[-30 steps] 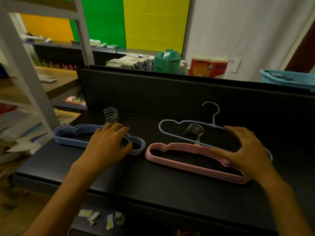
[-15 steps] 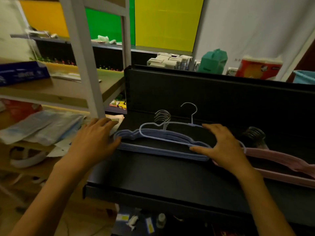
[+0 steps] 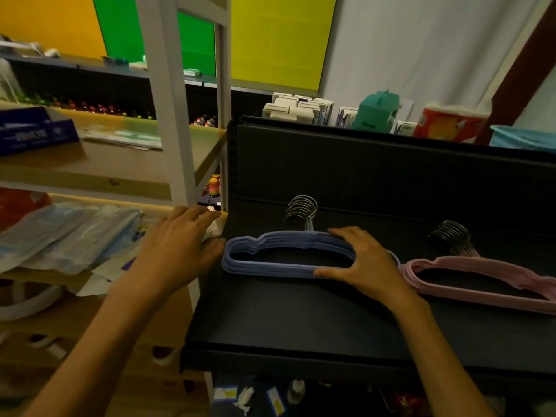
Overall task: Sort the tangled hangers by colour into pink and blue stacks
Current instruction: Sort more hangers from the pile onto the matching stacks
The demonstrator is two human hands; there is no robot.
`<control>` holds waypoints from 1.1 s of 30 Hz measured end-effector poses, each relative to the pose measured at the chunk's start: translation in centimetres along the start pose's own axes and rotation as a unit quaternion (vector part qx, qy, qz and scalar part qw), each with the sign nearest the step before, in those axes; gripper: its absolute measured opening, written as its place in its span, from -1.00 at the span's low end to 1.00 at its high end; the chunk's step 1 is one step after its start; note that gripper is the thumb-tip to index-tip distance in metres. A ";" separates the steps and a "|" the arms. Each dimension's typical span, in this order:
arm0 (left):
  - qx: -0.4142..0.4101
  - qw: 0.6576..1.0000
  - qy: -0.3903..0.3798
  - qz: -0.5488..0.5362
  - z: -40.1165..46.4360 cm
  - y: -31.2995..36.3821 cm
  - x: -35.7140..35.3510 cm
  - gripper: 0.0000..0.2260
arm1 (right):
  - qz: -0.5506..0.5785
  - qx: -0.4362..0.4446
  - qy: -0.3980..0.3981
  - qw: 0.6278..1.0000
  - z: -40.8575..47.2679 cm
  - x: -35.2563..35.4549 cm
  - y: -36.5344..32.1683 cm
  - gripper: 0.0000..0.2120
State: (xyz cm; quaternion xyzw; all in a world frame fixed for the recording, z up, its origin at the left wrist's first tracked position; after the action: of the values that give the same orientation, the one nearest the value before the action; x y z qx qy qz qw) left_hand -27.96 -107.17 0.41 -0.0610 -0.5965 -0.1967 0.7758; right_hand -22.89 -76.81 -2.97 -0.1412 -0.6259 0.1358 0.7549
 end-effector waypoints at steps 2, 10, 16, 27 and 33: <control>-0.008 1.000 -0.005 -0.003 0.3 0.3 0.0 -0.46 | -0.001 -0.001 -0.003 1.000 0.0 -0.1 0.2 -0.14; -0.008 1.000 0.001 -0.017 0.9 1.1 0.0 -0.45 | -0.002 0.010 -0.004 1.000 0.2 -0.5 0.2 -0.15; -0.005 1.000 -0.008 -0.011 0.7 1.0 -0.3 -0.45 | 0.005 0.014 -0.005 1.000 0.4 -0.6 0.2 -0.14; -0.020 1.000 -0.011 -0.014 0.5 1.2 -0.4 -0.45 | 0.017 0.014 0.002 1.000 0.1 -0.4 -0.2 -0.15; -0.024 0.999 -0.018 -0.020 0.2 1.2 -0.3 -0.44 | 0.005 0.011 -0.005 1.000 0.0 -0.4 -0.4 -0.15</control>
State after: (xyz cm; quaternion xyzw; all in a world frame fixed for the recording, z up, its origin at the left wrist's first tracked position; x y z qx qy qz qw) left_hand -27.71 -105.91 0.39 -0.0712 -0.6062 -0.2251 0.7595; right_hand -22.90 -77.37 -3.15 -0.1356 -0.6274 0.1473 0.7526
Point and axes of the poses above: each hand's wrist, its own z-axis towards the middle knuckle, its own x-axis out of the back of the hand, y = z × x, the point moved 1 cm from there along z, towards the middle knuckle
